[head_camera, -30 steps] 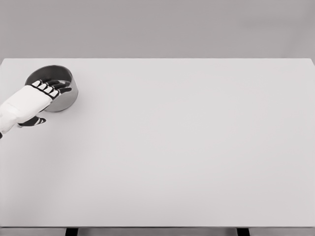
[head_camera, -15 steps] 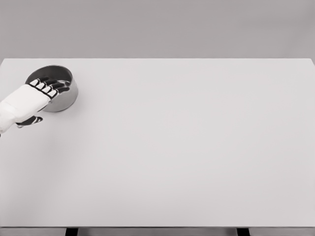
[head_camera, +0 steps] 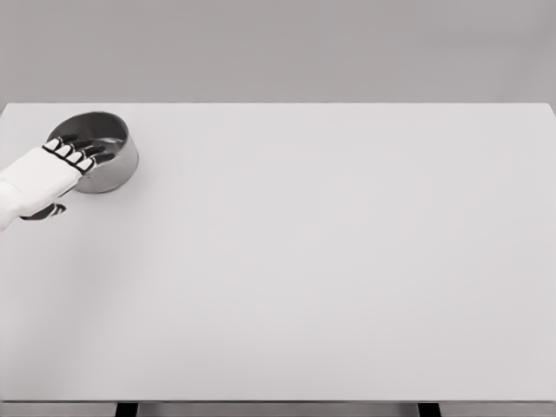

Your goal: Rotate pot handle

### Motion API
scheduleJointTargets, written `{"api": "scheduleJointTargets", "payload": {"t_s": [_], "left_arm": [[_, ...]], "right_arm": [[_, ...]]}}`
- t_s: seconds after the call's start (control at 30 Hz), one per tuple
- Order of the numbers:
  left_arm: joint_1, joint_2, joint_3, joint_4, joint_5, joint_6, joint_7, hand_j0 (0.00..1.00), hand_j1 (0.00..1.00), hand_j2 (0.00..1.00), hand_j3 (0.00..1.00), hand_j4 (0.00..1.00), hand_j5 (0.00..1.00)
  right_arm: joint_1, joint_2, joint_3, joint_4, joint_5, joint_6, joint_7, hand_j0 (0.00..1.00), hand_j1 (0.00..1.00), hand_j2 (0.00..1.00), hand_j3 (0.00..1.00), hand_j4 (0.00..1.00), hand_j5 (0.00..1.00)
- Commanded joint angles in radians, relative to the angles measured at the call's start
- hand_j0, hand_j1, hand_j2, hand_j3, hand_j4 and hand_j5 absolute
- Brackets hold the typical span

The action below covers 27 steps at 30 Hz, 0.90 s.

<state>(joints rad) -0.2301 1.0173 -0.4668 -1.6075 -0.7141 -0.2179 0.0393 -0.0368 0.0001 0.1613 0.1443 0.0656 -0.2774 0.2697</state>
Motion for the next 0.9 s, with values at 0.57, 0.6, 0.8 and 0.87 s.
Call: {"api": "scheduleJointTargets", "payload": {"t_s": [0.57, 0.6, 0.8, 0.87], "left_arm": [[0.002, 0.004, 0.04, 0.027, -0.047, -0.006, 0.001, 1.0, 1.0, 1.0, 1.0, 1.0, 1.0], [0.002, 0.004, 0.042, 0.038, -0.047, -0.006, 0.001, 1.0, 1.0, 1.0, 1.0, 1.0, 1.0], [0.0, 0.001, 0.043, 0.055, -0.061, -0.006, 0.001, 1.0, 1.0, 1.0, 1.0, 1.0, 1.0], [0.0, 0.001, 0.045, 0.055, -0.076, -0.008, 0.001, 1.0, 1.0, 1.0, 1.0, 1.0, 1.0]], "right_arm": [[0.0, 0.0, 0.0, 0.0, 0.0, 0.0, 0.0, 1.0, 1.0, 1.0, 1.0, 1.0, 1.0], [0.0, 0.0, 0.0, 0.0, 0.0, 0.0, 0.0, 1.0, 1.0, 1.0, 1.0, 1.0, 1.0], [0.0, 0.0, 0.0, 0.0, 0.0, 0.0, 0.0, 1.0, 1.0, 1.0, 1.0, 1.0, 1.0], [0.0, 0.0, 0.0, 0.0, 0.0, 0.0, 0.0, 1.0, 1.0, 1.0, 1.0, 1.0, 1.0]]}}
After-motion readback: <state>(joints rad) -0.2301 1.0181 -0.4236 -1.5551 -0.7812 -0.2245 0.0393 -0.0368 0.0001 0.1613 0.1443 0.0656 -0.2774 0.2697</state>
